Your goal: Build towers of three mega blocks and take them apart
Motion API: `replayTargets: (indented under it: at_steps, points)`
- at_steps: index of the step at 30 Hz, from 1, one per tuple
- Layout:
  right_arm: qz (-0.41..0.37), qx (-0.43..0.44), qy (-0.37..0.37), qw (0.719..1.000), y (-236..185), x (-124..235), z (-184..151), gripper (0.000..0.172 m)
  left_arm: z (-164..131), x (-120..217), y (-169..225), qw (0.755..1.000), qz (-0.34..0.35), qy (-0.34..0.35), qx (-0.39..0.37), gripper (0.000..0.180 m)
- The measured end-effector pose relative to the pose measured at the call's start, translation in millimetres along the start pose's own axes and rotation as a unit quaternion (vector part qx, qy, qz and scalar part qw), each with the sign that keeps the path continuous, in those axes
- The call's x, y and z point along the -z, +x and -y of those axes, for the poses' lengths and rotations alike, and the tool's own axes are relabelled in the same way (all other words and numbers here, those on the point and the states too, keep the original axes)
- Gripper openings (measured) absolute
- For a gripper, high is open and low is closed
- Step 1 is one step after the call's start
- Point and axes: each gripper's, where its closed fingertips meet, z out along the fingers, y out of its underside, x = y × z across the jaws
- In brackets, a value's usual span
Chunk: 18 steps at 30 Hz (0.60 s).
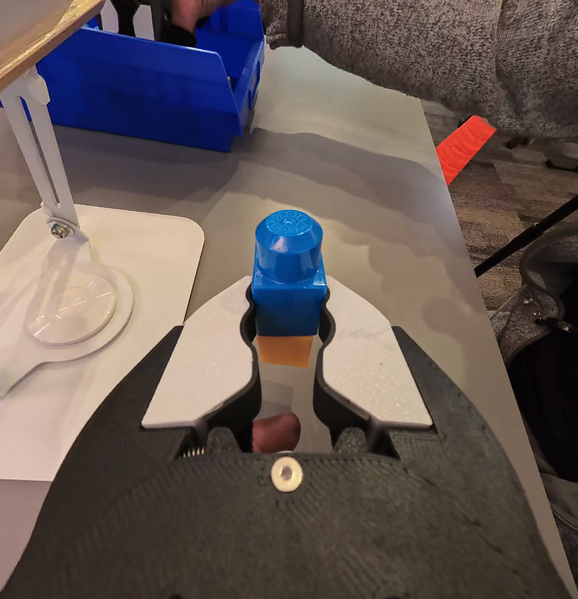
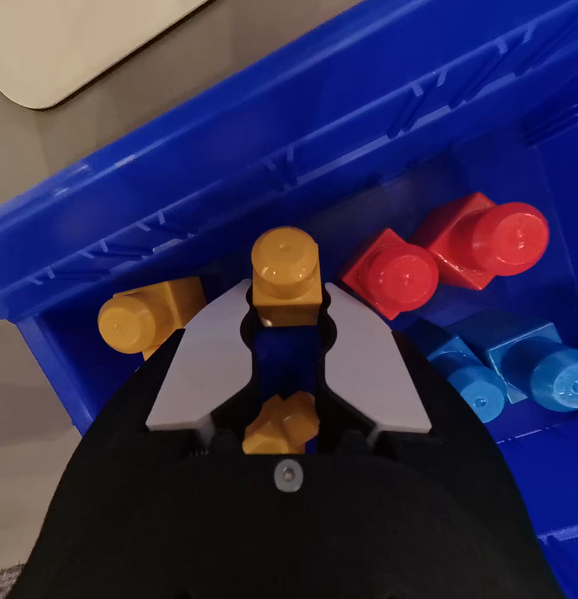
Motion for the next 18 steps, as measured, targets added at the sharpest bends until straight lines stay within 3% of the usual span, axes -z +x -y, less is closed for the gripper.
replayTargets:
  at_steps: [6, 9, 18]
  points:
    - [-0.016, 0.008, -0.076, 0.997, 1, -1, -17, 0.038, 1, 0, 0, 1.0, -0.001, 0.001, 0.0, 0.035]
    - [-0.025, 0.004, -0.105, 0.994, 1, 0, -20, 0.052, 2, 1, -1, 1.0, 0.001, 0.006, 0.001, 0.035]
    - [-0.147, 0.015, -0.072, 0.986, 7, 55, -6, 0.052, 4, 2, -1, 1.0, 0.006, 0.01, -0.003, 0.035]
